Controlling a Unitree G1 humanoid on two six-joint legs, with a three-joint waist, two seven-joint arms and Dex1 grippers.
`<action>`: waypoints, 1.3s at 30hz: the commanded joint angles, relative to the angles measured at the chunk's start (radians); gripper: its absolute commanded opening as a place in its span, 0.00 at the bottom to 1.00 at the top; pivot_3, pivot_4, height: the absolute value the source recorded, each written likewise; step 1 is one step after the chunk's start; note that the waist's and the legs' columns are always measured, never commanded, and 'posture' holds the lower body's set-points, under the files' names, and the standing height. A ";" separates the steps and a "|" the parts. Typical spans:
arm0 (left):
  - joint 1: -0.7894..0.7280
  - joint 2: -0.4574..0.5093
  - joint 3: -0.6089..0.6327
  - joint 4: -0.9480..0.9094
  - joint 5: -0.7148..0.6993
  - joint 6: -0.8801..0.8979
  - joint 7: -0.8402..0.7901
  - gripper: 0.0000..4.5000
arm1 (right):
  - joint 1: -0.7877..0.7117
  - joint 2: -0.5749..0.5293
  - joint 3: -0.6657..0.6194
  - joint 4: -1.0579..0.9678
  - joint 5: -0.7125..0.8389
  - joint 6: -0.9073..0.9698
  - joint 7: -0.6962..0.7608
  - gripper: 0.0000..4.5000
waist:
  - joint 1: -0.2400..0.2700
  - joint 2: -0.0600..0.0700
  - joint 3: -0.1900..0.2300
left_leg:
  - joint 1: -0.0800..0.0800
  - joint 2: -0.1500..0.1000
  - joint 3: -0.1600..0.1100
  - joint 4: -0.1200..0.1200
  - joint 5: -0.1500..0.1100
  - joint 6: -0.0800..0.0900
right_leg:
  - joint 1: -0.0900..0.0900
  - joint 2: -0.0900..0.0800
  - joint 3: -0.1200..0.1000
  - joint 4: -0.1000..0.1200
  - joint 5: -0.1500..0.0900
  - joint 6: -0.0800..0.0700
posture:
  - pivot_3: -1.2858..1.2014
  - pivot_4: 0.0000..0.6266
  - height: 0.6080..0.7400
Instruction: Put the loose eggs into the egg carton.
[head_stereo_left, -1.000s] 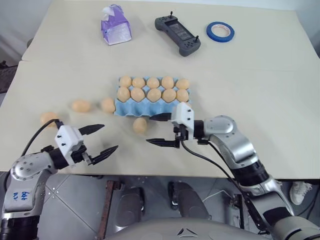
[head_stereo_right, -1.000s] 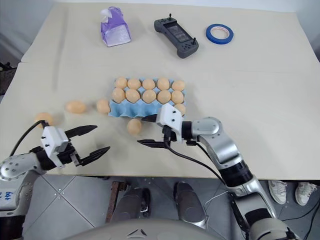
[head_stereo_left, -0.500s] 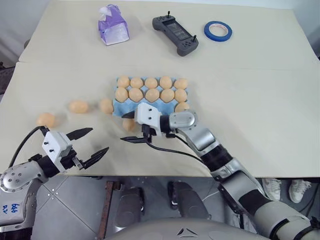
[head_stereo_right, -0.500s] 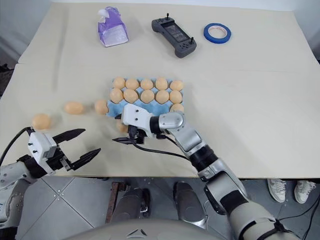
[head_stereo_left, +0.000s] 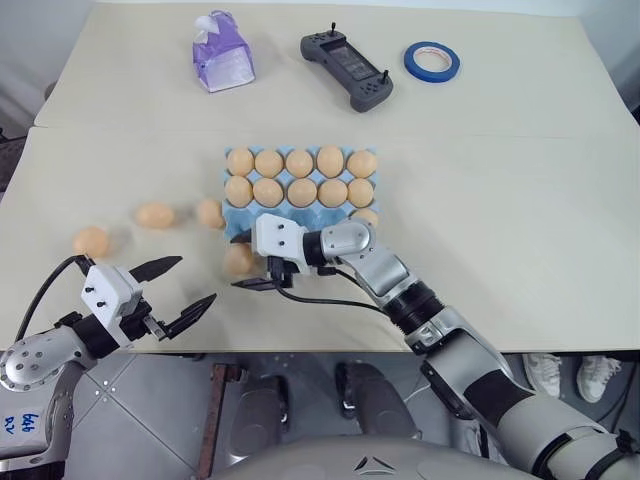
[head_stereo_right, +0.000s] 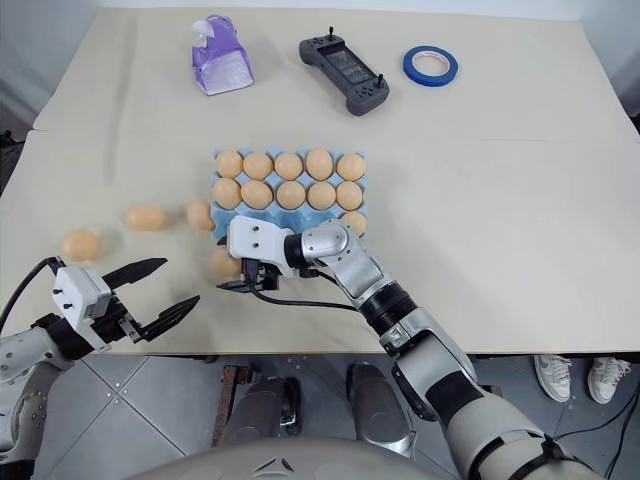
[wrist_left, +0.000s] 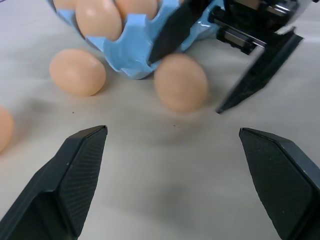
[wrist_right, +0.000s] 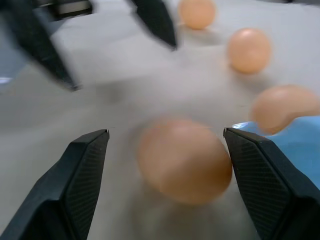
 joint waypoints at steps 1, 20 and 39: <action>0.005 0.002 0.022 -0.027 -0.018 -0.002 0.001 1.00 | 0.006 -0.010 0.017 -0.038 0.002 0.017 0.057 0.85 | 0.000 0.000 0.000 | 0.000 -0.001 0.000 -0.001 0.000 0.000 | 0.000 -0.001 -0.001 0.000 0.000 0.000 | 0.52 0.24 1.00; -0.005 -0.005 0.003 -0.011 -0.007 -0.002 0.001 1.00 | 0.027 0.024 0.004 -0.127 0.023 0.145 0.056 0.85 | 0.000 0.000 0.000 | -0.001 -0.001 -0.004 -0.010 0.001 -0.001 | -0.001 -0.008 -0.021 -0.002 -0.001 -0.002 | 0.52 0.24 1.00; -0.017 0.009 -0.002 -0.022 -0.026 0.014 -0.021 1.00 | 0.038 0.034 -0.089 -0.129 0.098 0.087 0.044 0.44 | 0.000 0.000 0.000 | -0.001 -0.001 -0.006 -0.009 0.002 -0.003 | -0.001 -0.008 -0.022 -0.002 -0.002 -0.003 | 0.52 0.24 1.00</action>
